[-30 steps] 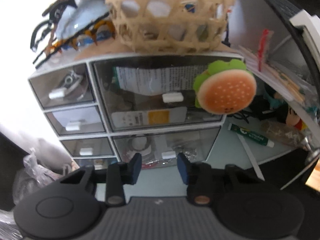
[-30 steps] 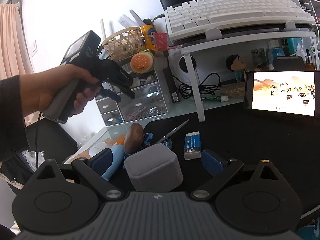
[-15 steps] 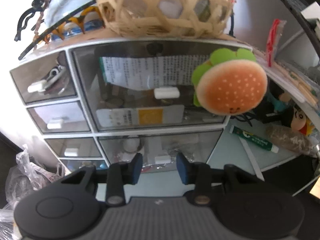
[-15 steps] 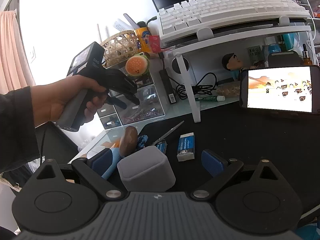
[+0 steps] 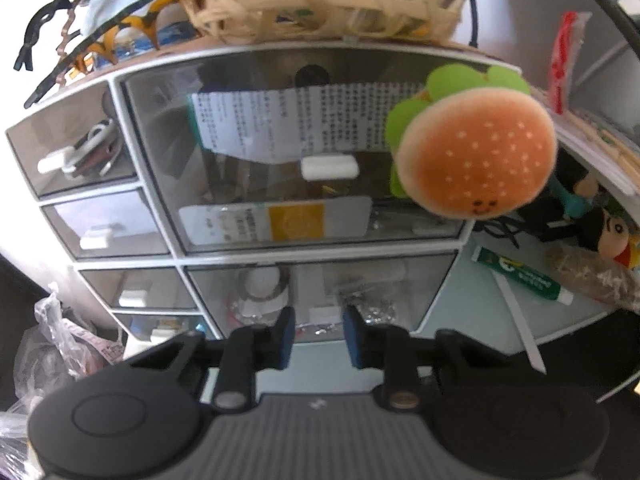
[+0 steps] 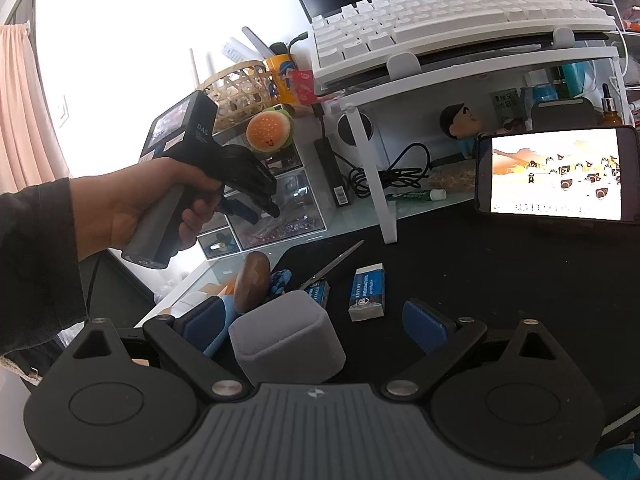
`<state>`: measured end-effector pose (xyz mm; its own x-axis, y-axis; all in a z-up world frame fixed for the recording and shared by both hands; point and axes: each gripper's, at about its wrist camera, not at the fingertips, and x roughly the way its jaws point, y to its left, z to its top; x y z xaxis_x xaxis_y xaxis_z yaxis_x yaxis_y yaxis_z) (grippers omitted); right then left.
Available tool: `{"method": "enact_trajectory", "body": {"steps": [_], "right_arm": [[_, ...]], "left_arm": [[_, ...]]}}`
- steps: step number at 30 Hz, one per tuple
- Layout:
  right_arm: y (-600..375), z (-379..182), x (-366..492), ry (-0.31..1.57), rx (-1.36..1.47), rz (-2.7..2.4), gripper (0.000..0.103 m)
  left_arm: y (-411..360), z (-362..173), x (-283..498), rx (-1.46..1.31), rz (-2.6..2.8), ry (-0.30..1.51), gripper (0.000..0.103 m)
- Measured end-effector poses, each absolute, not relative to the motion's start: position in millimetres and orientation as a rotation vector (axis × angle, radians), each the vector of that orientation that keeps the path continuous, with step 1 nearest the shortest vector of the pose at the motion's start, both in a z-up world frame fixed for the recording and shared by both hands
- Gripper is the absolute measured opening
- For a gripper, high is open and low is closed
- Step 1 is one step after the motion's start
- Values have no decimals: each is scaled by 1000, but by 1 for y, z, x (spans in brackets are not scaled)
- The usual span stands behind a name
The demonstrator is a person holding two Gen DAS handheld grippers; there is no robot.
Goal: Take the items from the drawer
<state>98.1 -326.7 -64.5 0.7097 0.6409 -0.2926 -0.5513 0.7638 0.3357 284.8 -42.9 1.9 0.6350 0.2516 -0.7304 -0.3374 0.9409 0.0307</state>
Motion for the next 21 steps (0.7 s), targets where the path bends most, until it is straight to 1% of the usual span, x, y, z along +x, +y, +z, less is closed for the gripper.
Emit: {"method": "enact_trajectory", "body": {"steps": [1, 2, 21], "right_arm": [[-327, -65, 98, 410, 231, 667, 98], [-327, -65, 98, 411, 231, 666, 98], [-331, -64, 95, 407, 239, 671, 98]], "left_arm": [[-42, 2, 286, -124, 336, 820, 21], [-42, 3, 287, -135, 337, 824, 20], [-50, 5, 282, -105, 348, 832, 19]]}}
